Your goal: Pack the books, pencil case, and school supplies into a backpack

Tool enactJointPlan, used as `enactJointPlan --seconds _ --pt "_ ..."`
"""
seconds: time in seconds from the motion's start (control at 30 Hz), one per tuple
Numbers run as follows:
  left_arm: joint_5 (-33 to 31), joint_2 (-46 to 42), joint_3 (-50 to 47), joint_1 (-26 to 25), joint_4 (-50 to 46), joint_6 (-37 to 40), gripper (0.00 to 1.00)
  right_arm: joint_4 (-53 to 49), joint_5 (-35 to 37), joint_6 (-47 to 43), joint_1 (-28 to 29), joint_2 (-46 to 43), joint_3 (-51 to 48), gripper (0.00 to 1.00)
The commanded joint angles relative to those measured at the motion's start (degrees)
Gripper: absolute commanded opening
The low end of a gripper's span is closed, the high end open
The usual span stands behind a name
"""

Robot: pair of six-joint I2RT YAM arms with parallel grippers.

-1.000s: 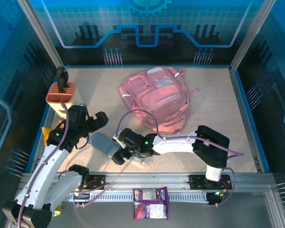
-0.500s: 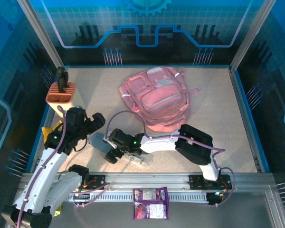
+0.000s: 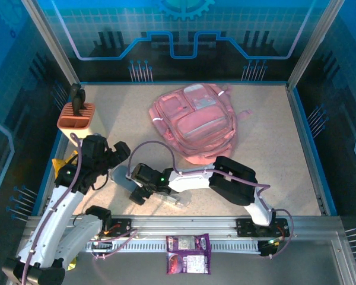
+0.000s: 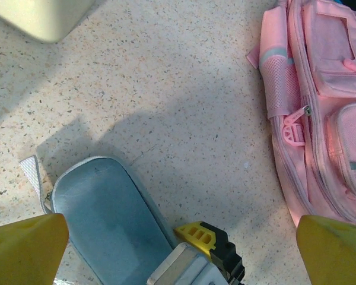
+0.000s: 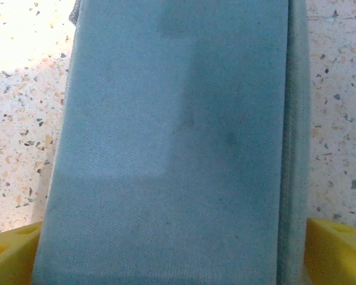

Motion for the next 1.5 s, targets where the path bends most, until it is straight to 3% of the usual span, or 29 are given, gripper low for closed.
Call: enactJointPlan --seconds 0.0,0.3,0.57,0.97,1.17,1.3,1.47 --pt "-1.0 -0.9 -0.8 0.6 -1.0 -0.6 0.99 -1.1 0.1 -0.9 0.7 1.2 1.3 0.96" --pt "-0.7 -1.0 -0.7 0.7 -0.7 -0.2 0.99 -1.8 0.2 -1.7 0.7 -1.4 0.5 0.82" --pt "-0.5 -1.4 0.1 0.7 -0.7 0.0 0.99 -1.2 0.8 -1.0 0.5 -8.1 -3.0 0.79" --pt "1.0 1.6 10.5 0.8 0.6 7.0 0.99 -5.8 3.9 4.1 -5.4 -29.2 -15.6 0.78" --pt "8.3 5.6 11.1 0.4 7.6 9.3 0.99 -14.9 7.2 8.7 -11.2 -42.3 -20.8 0.77" --pt "10.3 9.3 10.4 -3.3 12.5 10.0 0.96 -23.6 9.5 11.2 -15.1 -50.6 -22.3 0.77" --pt "7.4 15.9 10.7 -13.0 17.5 12.4 0.95 -33.8 9.9 14.8 -21.0 -60.3 -24.1 0.77"
